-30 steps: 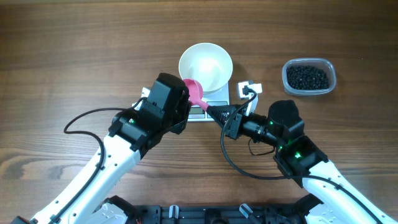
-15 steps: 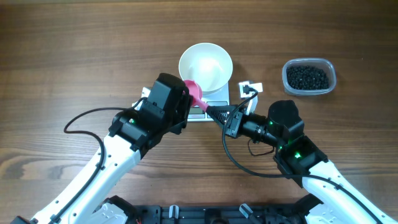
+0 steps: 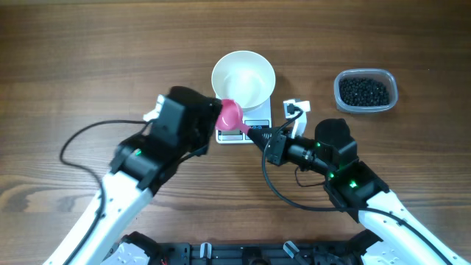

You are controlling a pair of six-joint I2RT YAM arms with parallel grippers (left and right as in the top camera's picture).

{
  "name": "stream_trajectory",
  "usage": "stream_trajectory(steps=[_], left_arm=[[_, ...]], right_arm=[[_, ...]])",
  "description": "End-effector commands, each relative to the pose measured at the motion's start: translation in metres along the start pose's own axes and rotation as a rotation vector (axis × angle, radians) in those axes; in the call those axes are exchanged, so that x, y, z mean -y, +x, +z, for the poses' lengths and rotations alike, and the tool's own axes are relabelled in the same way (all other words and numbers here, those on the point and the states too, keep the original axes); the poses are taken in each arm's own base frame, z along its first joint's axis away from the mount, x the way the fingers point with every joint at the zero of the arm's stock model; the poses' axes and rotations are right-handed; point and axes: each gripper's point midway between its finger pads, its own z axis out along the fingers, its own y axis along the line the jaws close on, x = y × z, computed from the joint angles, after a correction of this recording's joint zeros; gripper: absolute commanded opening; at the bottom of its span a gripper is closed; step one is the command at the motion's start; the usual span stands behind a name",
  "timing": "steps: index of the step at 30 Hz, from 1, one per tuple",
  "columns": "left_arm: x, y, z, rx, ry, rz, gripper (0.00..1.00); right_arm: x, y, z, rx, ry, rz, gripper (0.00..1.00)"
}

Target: Scoop item into bowl and weigh 150g on scale

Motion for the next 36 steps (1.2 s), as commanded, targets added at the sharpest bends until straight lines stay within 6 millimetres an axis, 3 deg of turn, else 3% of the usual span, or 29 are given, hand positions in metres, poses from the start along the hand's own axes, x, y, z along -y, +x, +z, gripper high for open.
stream_trajectory(steps=[1,7,10,16,24,27,28,31,35,36], left_arm=[[0.015,-0.015,-0.031,0.047,0.095,0.161,0.8],[0.023,-0.021,-0.054,0.08,0.166,0.246,0.87],[0.017,-0.021,-0.055,0.076,0.144,0.252,1.0],[0.002,-0.02,-0.048,0.063,0.073,0.251,1.0],[-0.003,-0.021,-0.037,0.057,0.033,0.251,0.91],[-0.006,-0.018,-0.029,0.034,0.008,0.334,0.77],[-0.007,-0.015,-0.026,0.018,0.002,0.378,0.64],[-0.01,-0.006,-0.02,-0.041,-0.008,0.496,0.45],[-0.02,-0.005,-0.016,-0.061,-0.048,0.536,0.05],[-0.02,-0.005,-0.016,-0.06,-0.047,0.554,0.04]], right_arm=[[0.0,-0.02,-0.019,0.089,0.055,-0.063,0.05],[0.019,-0.022,-0.055,0.11,0.226,-0.087,0.04],[0.024,-0.028,-0.094,0.129,0.387,-0.108,0.05],[0.021,-0.032,-0.14,0.119,0.555,-0.108,0.04],[0.028,-0.018,-0.16,0.067,0.657,-0.065,0.04],[0.033,-0.017,-0.165,0.075,0.691,-0.043,0.04],[0.035,-0.018,-0.167,0.081,0.705,-0.044,0.04],[0.036,-0.02,-0.168,0.09,0.716,-0.046,0.04],[0.034,-0.025,-0.174,0.119,0.733,-0.029,0.04],[0.032,-0.027,-0.175,0.127,0.737,-0.033,0.04]])
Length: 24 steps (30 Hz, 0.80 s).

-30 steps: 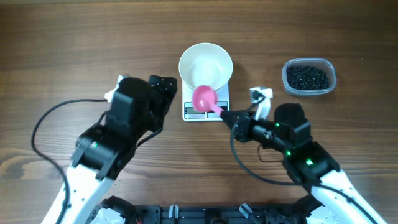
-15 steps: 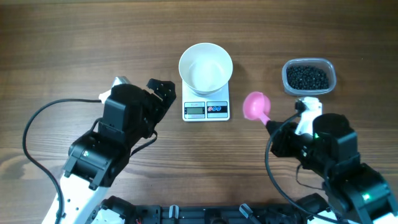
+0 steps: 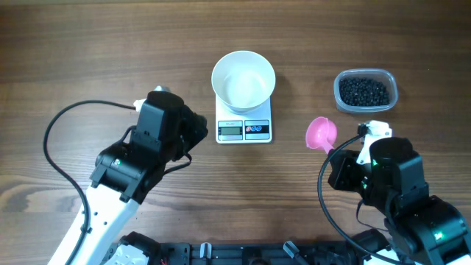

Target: Scoop item into bowl and weigh 150g on scale

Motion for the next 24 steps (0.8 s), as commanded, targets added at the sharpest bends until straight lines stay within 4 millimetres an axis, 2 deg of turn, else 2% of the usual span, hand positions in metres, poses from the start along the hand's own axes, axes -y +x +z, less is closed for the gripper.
stream_trajectory(steps=[1,5,8,11,17,24], left_arm=[[0.002,0.003,0.001,-0.02,0.008,0.143,0.04],[0.002,0.003,0.001,-0.021,0.01,0.286,0.04],[0.004,0.009,0.006,-0.042,0.012,0.402,0.04],[0.007,0.019,0.014,-0.072,0.014,0.503,0.04],[0.017,0.041,0.049,-0.162,-0.006,0.676,0.04],[0.037,0.047,0.088,-0.232,-0.032,0.819,0.04]], right_arm=[[0.001,-0.02,-0.015,0.08,0.031,0.023,0.04],[0.0,-0.023,-0.017,0.09,0.029,0.026,0.04],[0.006,-0.029,-0.017,0.117,0.062,0.036,0.04],[0.002,-0.037,-0.017,0.152,0.049,0.036,0.04],[-0.008,-0.054,-0.016,0.209,0.014,0.039,0.04],[-0.005,-0.061,0.002,0.197,0.056,0.108,0.04]])
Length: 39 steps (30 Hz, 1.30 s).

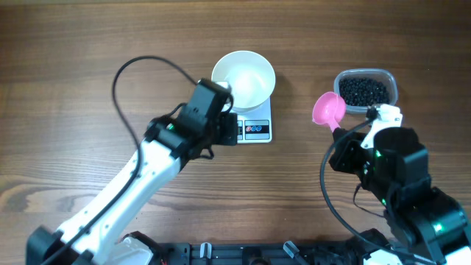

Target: Scoop item into bowl and weigh 150g on scale

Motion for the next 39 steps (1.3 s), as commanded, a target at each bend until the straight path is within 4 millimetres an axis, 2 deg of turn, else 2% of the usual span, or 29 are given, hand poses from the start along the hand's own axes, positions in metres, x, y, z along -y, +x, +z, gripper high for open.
stream_trajectory(steps=[1,7,14,17,25,30,39], left_arm=[[0.017,-0.016,0.012,-0.008,0.02,0.137,0.04],[0.028,-0.008,0.026,-0.04,0.025,0.219,0.04],[0.033,-0.008,0.042,-0.044,0.023,0.233,0.04],[0.031,-0.006,0.06,-0.062,0.015,0.232,0.04],[0.025,0.001,0.091,-0.102,-0.004,0.23,0.04],[0.015,0.005,0.104,-0.12,-0.05,0.229,0.04],[0.009,0.013,0.116,-0.152,-0.068,0.227,0.04]], right_arm=[[0.001,-0.016,0.005,0.049,0.036,0.069,0.05],[-0.004,-0.023,0.017,0.053,0.033,0.07,0.05],[-0.002,-0.033,0.031,0.073,0.057,0.082,0.05],[0.001,-0.039,0.035,0.089,0.067,0.092,0.04],[0.012,-0.047,0.034,0.117,0.099,0.115,0.04],[0.012,-0.047,0.034,0.117,0.1,0.111,0.04],[0.014,-0.048,0.034,0.122,0.112,0.09,0.04]])
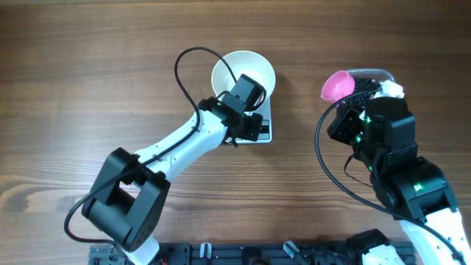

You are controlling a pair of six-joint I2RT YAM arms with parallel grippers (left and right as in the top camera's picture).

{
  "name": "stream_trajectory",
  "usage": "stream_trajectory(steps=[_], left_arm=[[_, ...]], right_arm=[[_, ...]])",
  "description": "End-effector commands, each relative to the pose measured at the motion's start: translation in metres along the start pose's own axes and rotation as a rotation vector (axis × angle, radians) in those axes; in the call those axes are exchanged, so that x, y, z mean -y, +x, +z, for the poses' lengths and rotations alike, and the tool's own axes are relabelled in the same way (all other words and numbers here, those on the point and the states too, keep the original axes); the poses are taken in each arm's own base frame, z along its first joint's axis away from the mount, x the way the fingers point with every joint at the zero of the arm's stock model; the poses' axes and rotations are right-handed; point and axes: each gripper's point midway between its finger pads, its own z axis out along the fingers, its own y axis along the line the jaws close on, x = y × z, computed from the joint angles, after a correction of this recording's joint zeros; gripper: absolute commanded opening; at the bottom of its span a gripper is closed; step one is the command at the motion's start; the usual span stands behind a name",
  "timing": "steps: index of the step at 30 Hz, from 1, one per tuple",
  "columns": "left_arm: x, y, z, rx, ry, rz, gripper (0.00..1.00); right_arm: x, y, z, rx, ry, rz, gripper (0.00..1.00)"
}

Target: Scoop item into bowl and weigh 150g on scale

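A white bowl (239, 72) stands on the small scale (266, 129), and I see nothing inside it. My left gripper (248, 129) hangs low over the scale's front panel, just before the bowl. Its fingers are hidden under the wrist. A pink scoop (338, 85) sits tilted at the left rim of the clear container of black beans (370, 79). My right gripper (354, 109) is shut on the scoop's handle, mostly hidden beneath its own arm. The arm covers much of the container.
The left arm's black cable (193, 62) loops up beside the bowl on the left. The right arm's cable (327, 158) bows out to the left of that arm. Brown wooden table (88, 66) lies all around.
My left arm has stretched further right, from the scale's left side to its front panel by the bowl. My right gripper has carried the pink scoop up to the bean container's left rim.
First both grippers met at the scale's front with the pink scoop between them. Then the right one held the scoop off to the right and the left had drawn back. After that the left reached for the scale while the scoop neared the beans.
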Motion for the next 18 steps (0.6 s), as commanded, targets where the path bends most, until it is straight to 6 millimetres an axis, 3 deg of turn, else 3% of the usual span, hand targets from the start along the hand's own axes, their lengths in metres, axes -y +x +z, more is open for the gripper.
stream_trajectory(steps=[1,18], left_arm=[[0.001,-0.004,0.003,0.009,-0.012,0.031,0.04],[0.008,-0.01,0.018,0.035,-0.012,0.048,0.04]], right_arm=[[0.001,-0.012,-0.004,0.043,0.017,-0.007,0.04],[0.004,-0.022,-0.005,0.09,0.041,-0.028,0.04]])
